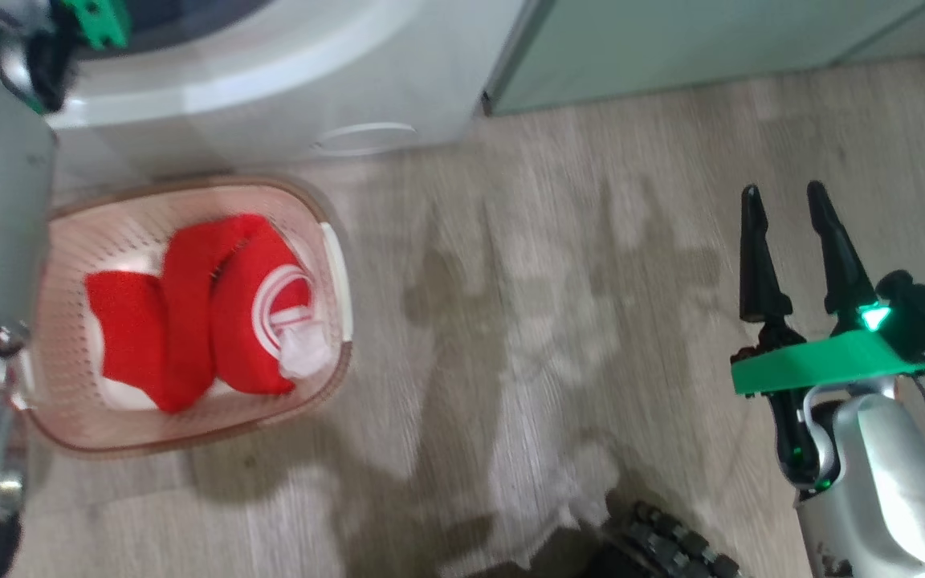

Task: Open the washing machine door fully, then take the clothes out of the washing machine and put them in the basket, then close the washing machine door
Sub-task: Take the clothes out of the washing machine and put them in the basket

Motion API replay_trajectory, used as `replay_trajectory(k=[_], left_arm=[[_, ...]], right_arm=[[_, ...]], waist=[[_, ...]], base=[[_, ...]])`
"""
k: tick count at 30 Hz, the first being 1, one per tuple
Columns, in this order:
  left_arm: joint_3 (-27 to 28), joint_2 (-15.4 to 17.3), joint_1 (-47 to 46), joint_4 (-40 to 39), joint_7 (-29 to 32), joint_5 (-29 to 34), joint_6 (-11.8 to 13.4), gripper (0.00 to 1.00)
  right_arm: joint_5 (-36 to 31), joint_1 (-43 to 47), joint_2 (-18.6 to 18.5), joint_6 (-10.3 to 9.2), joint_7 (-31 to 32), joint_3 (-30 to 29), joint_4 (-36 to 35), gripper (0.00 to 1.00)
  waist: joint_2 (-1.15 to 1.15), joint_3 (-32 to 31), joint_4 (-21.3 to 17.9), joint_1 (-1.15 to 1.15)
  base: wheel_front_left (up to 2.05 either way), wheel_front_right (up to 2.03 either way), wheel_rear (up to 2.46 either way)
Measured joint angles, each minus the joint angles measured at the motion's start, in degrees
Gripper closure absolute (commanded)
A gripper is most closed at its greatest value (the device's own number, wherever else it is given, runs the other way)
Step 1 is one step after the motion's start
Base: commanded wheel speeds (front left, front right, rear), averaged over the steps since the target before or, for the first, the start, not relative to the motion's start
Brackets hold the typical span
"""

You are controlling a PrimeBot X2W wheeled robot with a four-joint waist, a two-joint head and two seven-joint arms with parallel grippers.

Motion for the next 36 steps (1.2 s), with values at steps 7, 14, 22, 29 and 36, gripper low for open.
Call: replay_trajectory(k=[7, 14, 22, 29, 36], left_arm=[[-1.3, 0.7, -6.0, 5.5, 0.5, 1.5, 1.6, 0.00], [-3.9, 2.0, -11.4, 11.6, 3.3, 4.5, 4.1, 0.00], [-6.4, 2.4, -11.6, 14.3, 1.8, 5.7, 4.3, 1.00], [-8.7, 1.4, -9.9, 15.5, -4.7, 7.0, 3.6, 1.00], [-11.5, -2.4, -0.4, 16.0, -12.5, 8.0, 3.0, 1.00]], right_arm=[[0.0, -1.1, 0.2, 0.00, 0.0, 0.3, -0.5, 0.00], [1.2, -2.9, 0.3, 0.00, 0.0, 1.4, -1.1, 0.00], [1.5, -3.6, 0.4, 0.00, 0.0, 1.2, -1.3, 0.00], [0.9, -3.5, 0.4, 0.00, 0.0, 0.1, -0.8, 0.00], [-0.1, -1.2, 0.3, 0.00, 0.0, -0.6, 0.3, 0.00]], waist=[[0.00, 4.5, -2.0, 0.00], [0.00, 7.9, -3.3, 0.00], [0.00, 9.2, -3.2, 0.00], [0.00, 6.8, -1.8, 0.00], [0.00, 1.6, 0.8, 0.00]], base=[[0.00, 0.00, 0.00], [0.00, 0.00, 0.00], [0.00, 0.00, 0.00], [0.00, 0.00, 0.00], [0.00, 0.00, 0.00]])
